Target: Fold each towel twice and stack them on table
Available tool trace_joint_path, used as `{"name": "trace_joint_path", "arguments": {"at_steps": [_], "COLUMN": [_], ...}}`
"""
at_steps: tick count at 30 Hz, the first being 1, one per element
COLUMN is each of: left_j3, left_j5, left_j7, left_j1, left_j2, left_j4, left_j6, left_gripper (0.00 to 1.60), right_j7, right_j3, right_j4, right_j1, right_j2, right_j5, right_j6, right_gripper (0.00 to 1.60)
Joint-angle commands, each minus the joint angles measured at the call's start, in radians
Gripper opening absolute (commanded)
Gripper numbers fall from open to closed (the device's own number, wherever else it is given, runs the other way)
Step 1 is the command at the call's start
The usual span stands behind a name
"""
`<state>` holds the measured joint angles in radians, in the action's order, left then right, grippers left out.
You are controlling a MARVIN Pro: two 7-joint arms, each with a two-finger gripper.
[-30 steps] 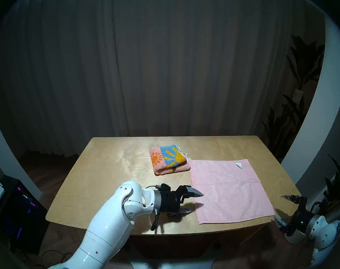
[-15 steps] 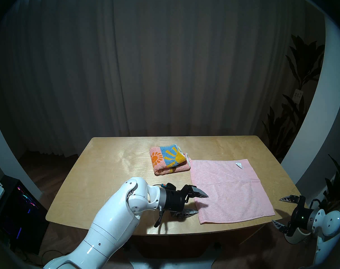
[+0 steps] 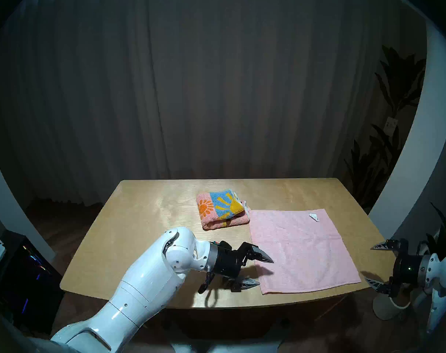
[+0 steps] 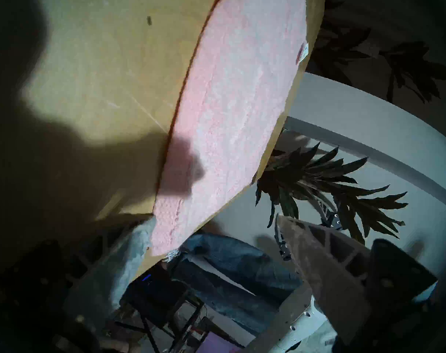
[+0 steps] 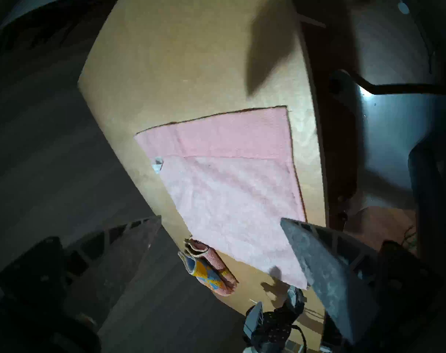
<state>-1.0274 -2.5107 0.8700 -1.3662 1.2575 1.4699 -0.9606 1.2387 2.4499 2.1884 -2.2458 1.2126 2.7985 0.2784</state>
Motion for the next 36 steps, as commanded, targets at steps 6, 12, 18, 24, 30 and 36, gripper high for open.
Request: {"name": "trace_joint_path", "arguments": {"at_steps": [6, 12, 18, 24, 30, 36], "left_j3": [0.055, 0.098, 0.147, 0.186, 0.208, 0.213], "left_j5": [-0.132, -0.180, -0.227, -0.267, -0.267, -0.255], "left_j7": [0.059, 0.065, 0.074, 0.082, 0.080, 0.068], "left_j1": [0.064, 0.090, 0.131, 0.168, 0.194, 0.204], "left_j2": [-0.059, -0.080, -0.091, -0.088, -0.068, -0.052], "left_j4": [0.010, 0.006, -0.016, -0.050, -0.098, -0.130], "left_j6": [0.001, 0.001, 0.022, 0.048, 0.067, 0.092], "left_gripper": [1.60, 1.60, 1.60, 1.60, 1.60, 1.60], "right_j7": [-0.163, -0.250, -0.351, -0.428, -0.459, -0.474], "right_j3": [-0.056, -0.075, -0.085, -0.085, -0.094, -0.099], "right_j4": [0.005, -0.039, -0.079, -0.108, -0.135, -0.153], "right_j1": [-0.057, -0.029, 0.004, 0.012, 0.030, 0.041], "right_j2": [0.082, 0.123, 0.163, 0.179, 0.187, 0.191], "right_j5": [-0.139, -0.214, -0.285, -0.346, -0.385, -0.407], "right_j6": [0.193, 0.287, 0.398, 0.453, 0.467, 0.481], "right_gripper": [1.60, 1.60, 1.60, 1.60, 1.60, 1.60]}}
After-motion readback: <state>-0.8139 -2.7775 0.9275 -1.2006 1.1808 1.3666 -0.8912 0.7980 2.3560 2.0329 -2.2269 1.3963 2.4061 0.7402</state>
